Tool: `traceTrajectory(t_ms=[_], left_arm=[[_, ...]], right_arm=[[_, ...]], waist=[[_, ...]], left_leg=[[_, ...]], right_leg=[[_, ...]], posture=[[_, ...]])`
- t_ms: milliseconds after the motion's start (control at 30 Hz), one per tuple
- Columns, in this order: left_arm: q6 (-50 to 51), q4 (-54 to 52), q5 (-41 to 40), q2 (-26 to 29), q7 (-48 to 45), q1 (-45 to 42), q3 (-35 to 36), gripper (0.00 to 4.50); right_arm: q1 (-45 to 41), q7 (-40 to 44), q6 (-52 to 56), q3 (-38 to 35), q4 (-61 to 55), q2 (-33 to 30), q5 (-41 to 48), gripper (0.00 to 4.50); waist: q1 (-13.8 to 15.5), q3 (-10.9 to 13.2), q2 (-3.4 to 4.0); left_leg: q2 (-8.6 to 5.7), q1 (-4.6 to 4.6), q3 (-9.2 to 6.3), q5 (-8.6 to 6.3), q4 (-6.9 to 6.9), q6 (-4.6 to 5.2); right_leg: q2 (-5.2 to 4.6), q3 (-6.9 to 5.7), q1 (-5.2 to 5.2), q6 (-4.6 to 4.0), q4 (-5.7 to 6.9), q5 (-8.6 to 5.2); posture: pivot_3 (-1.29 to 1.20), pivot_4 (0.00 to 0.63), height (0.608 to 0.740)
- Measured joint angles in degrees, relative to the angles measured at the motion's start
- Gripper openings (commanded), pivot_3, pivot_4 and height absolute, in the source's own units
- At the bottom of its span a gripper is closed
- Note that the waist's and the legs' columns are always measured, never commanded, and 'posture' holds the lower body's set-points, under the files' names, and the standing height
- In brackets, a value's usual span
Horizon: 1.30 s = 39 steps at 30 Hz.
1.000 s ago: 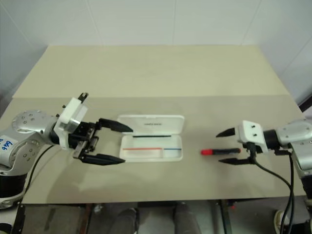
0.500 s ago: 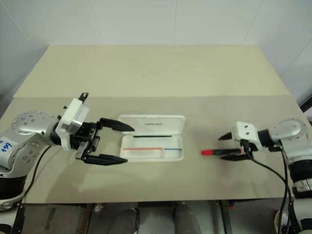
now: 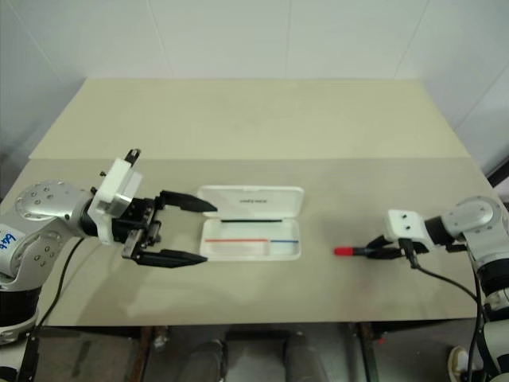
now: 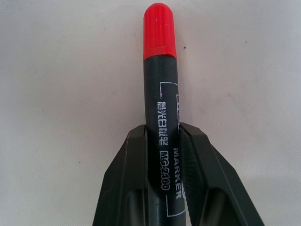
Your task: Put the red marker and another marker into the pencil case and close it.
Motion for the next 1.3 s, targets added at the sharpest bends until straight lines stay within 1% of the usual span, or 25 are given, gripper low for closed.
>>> traceTrajectory(t_ms=[167,267,500,600,700,800,900,1000,1133,1300], left_arm=[[-0.7,0.5,0.4,0.3,-1.2,0.0,-0.1,4.50],[-1.4,1.6,0.7,0.7,-1.8,-0.1,-0.1,4.50],[-2.5,2.6,1.4,1.6,-2.9,0.1,0.1,4.50],[-2.9,2.6,1.4,4.0,-4.7,2.0,0.8,4.50],[-3.2,3.4,1.4,6.8,-7.1,4.3,2.1,4.50],[-3.9,4.3,1.4,8.2,-8.3,4.8,3.8,4.50],[-5.1,5.0,1.7,9.7,-9.5,7.0,5.3,4.50],[-6.5,5.3,2.2,9.9,-9.9,8.3,5.9,4.50],[-8.8,6.8,3.4,10.6,-10.5,9.3,6.5,4.50],[-12.7,9.3,6.1,11.2,-11.4,9.5,6.6,4.50]], right_arm=[[1.7,-0.5,4.8,-2.1,-5.4,0.0,0.4,0.58],[3.7,-1.2,10.7,-4.6,-12.8,-0.1,2.6,0.58],[7.4,-3.6,29.9,-12.0,-34.8,-1.0,11.5,0.58],[9.1,-5.7,38.3,-15.1,-45.0,-1.3,16.6,0.58],[10.1,-8.8,46.2,-16.0,-54.3,-1.0,21.8,0.58],[10.6,-12.9,51.6,-16.1,-60.9,1.7,25.3,0.58],[10.6,-17.1,53.4,-14.6,-64.7,5.8,25.6,0.58],[10.4,-18.6,52.5,-10.9,-64.8,8.7,22.8,0.58],[8.7,-18.9,49.0,-6.6,-63.0,12.0,18.2,0.58],[6.2,-18.5,43.1,-2.6,-57.8,15.0,12.0,0.58]], waist=[[-0.6,0.0,0.02],[-0.7,0.1,0.09],[-0.6,0.1,0.12],[-0.7,0.1,0.12],[-0.7,0.1,0.12],[-0.6,0.1,0.11],[-0.6,0.1,0.09],[-0.6,0.1,0.08],[-0.7,0.1,0.07],[-0.7,0.1,0.07]], left_leg=[[0.00,-0.09,0.00,0.00,-0.10,0.00],[0.01,-0.16,-0.01,-0.01,-0.17,0.00],[0.03,-0.49,-0.01,0.00,-0.19,0.00],[0.04,-0.51,0.00,-0.01,-0.24,-0.01],[0.08,-0.52,0.00,-0.01,-0.28,0.00],[0.07,-0.54,0.00,-0.01,-0.24,0.00],[0.07,-0.56,0.02,-0.01,-0.25,0.00],[0.08,-0.58,0.01,-0.01,-0.28,0.00],[0.08,-0.62,0.02,-0.01,-0.30,0.00],[0.08,-0.62,0.02,-0.01,-0.34,0.00]], right_leg=[[-0.01,0.00,-0.15,0.04,0.03,0.01],[0.00,-0.01,-0.33,0.03,0.14,-0.03],[0.01,0.01,-0.77,-0.04,0.36,-0.10],[0.02,0.02,-0.83,-0.05,0.34,-0.12],[0.05,-0.01,-0.86,-0.10,0.35,-0.15],[0.04,-0.01,-0.85,-0.10,0.33,-0.15],[0.04,-0.01,-0.86,-0.11,0.31,-0.15],[0.04,-0.02,-0.89,-0.12,0.29,-0.16],[0.04,-0.02,-0.97,-0.13,0.29,-0.16],[0.05,-0.03,-0.97,-0.16,0.28,-0.18]], posture=[[0.00,0.150,0.740],[0.00,0.150,0.740],[0.00,0.150,0.740],[0.00,0.150,0.740],[0.00,0.150,0.740],[0.00,0.150,0.740],[0.00,0.150,0.740],[0.00,0.150,0.740],[0.00,0.150,0.740],[0.00,0.150,0.740]])
